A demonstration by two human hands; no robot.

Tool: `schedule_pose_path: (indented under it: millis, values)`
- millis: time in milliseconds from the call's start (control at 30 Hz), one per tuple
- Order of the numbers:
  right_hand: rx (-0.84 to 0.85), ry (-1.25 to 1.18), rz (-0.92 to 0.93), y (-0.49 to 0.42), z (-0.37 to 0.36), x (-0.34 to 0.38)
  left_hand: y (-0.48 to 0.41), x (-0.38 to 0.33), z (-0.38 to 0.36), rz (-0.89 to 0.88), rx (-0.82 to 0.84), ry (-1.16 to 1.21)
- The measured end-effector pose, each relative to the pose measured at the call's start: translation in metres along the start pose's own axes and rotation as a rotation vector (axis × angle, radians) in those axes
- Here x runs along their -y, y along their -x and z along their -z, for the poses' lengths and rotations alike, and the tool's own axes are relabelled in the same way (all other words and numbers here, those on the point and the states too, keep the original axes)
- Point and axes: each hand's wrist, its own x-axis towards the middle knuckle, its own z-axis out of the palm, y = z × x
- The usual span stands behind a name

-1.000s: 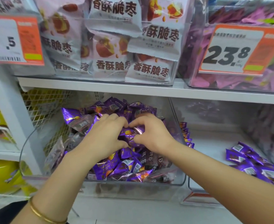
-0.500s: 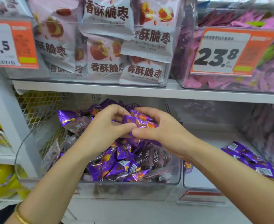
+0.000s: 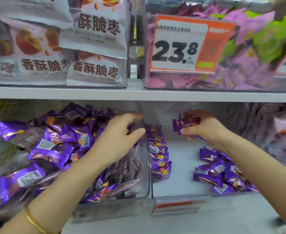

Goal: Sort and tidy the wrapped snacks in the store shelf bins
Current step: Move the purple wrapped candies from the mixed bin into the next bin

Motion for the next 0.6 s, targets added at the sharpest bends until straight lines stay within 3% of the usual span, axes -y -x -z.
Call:
schedule_pose_path:
  millis: [167, 367, 500, 600]
  values:
    - [0.055, 0.262, -0.110, -0.061, -0.017, -0.047, -0.009, 0.005, -0.014, 0.009, 0.041, 0.007]
    - [0.048, 0.349, -0.041, -0.079, -0.024, -0.076, -0.009, 0.006, -0.017, -0.001, 0.036, 0.066]
    - [0.030, 0.598, 0.048, -0.080, -0.019, -0.079, -0.008, 0.006, -0.017, 0.007, 0.046, 0.101]
    - [-0.058, 0.638, -0.006, -0.075, -0.019, -0.081, -0.006, 0.007, -0.017, 0.017, 0.051, 0.103]
